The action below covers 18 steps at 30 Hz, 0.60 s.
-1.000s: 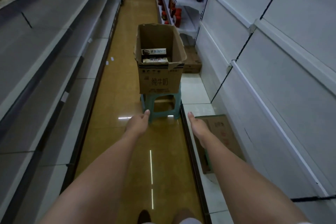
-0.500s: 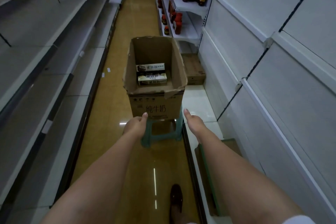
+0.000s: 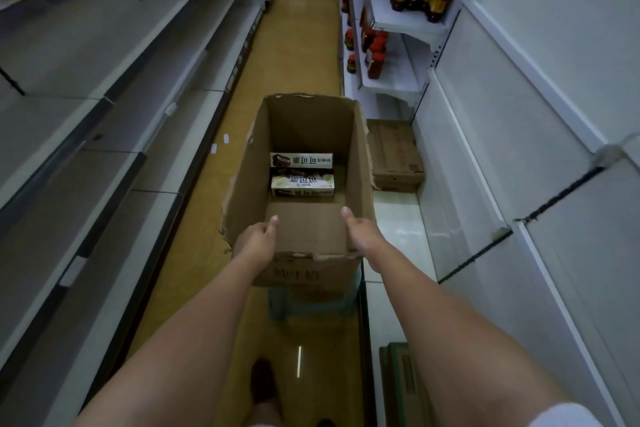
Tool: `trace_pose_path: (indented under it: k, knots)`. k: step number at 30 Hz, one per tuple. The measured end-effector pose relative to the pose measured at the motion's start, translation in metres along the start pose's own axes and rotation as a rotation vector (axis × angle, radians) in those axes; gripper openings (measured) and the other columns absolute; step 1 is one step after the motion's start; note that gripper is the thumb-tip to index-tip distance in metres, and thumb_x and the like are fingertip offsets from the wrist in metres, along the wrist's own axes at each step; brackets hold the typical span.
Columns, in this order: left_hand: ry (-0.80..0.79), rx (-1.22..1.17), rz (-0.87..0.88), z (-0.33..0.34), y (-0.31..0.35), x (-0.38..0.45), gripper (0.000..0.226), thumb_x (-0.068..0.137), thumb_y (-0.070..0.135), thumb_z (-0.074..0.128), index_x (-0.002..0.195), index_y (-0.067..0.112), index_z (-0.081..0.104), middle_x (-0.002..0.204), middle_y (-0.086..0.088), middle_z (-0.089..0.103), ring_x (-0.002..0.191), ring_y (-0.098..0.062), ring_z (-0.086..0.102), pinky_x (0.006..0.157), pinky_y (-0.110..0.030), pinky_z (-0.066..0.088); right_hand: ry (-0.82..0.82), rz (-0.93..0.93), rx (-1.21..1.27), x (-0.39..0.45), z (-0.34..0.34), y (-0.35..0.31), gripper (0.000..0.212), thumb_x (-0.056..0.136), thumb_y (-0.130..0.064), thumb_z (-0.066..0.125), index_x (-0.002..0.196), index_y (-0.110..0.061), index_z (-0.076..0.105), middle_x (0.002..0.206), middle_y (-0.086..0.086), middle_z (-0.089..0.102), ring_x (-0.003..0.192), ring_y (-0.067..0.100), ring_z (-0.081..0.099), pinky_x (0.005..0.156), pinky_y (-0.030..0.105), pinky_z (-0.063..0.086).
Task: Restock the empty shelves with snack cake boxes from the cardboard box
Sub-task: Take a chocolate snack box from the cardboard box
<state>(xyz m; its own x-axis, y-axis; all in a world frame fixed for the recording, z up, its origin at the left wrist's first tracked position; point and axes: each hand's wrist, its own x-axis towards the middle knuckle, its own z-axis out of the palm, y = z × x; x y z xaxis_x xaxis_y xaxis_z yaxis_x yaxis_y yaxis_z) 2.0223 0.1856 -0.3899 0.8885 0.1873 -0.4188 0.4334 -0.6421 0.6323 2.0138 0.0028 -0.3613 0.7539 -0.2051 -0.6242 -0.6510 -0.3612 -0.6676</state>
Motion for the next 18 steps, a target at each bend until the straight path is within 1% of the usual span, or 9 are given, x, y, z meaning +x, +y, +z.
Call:
trace_pose_path:
  k: [2,5,8,13,18]
  knots:
    - [0.004,0.035,-0.019,-0.003,0.007,0.027,0.055,0.101,0.047,0.027,0.131,0.010,0.054,0.123,-0.011,0.060,0.113,-0.029,0.056,0.087,-0.036,0.043,0.004,0.009,-0.013,0.026,-0.001,-0.014,0.072,0.095,-0.062,0.028,0.146,-0.011,0.035,0.151,0.012,0.035,0.139,0.034,0.032,0.113,0.050,0.029]
    - [-0.034,0.063,0.021,-0.005,0.019,0.070,0.055,0.102,0.046,0.026,0.132,0.009,0.054,0.128,-0.013,0.059,0.118,-0.031,0.053,0.091,-0.036,0.042,0.033,0.008,-0.040,0.066,-0.006,-0.032,0.070,0.097,-0.057,0.027,0.146,-0.008,0.034,0.152,0.014,0.034,0.140,0.034,0.031,0.112,0.047,0.027]
    - [-0.087,0.069,0.041,-0.006,0.030,0.112,0.055,0.102,0.046,0.026,0.130,0.009,0.055,0.127,-0.013,0.060,0.117,-0.031,0.054,0.090,-0.035,0.042,0.072,0.021,-0.047,0.101,-0.009,-0.049,0.066,0.100,-0.052,0.028,0.144,-0.004,0.036,0.150,0.016,0.036,0.138,0.034,0.034,0.110,0.043,0.029]
    - [-0.141,0.105,0.043,-0.003,0.042,0.178,0.055,0.102,0.045,0.026,0.131,0.007,0.054,0.128,-0.014,0.059,0.118,-0.030,0.054,0.089,-0.035,0.042,0.114,0.069,-0.040,0.155,-0.002,-0.078,0.064,0.100,-0.050,0.028,0.144,-0.005,0.036,0.148,0.016,0.039,0.137,0.034,0.035,0.108,0.043,0.031]
    - [-0.195,0.134,0.020,0.009,0.039,0.228,0.055,0.102,0.044,0.026,0.130,0.007,0.054,0.127,-0.014,0.059,0.117,-0.030,0.054,0.089,-0.035,0.042,0.079,0.113,-0.027,0.208,0.010,-0.086,0.063,0.101,-0.049,0.029,0.145,-0.005,0.034,0.149,0.016,0.037,0.137,0.033,0.034,0.110,0.043,0.029]
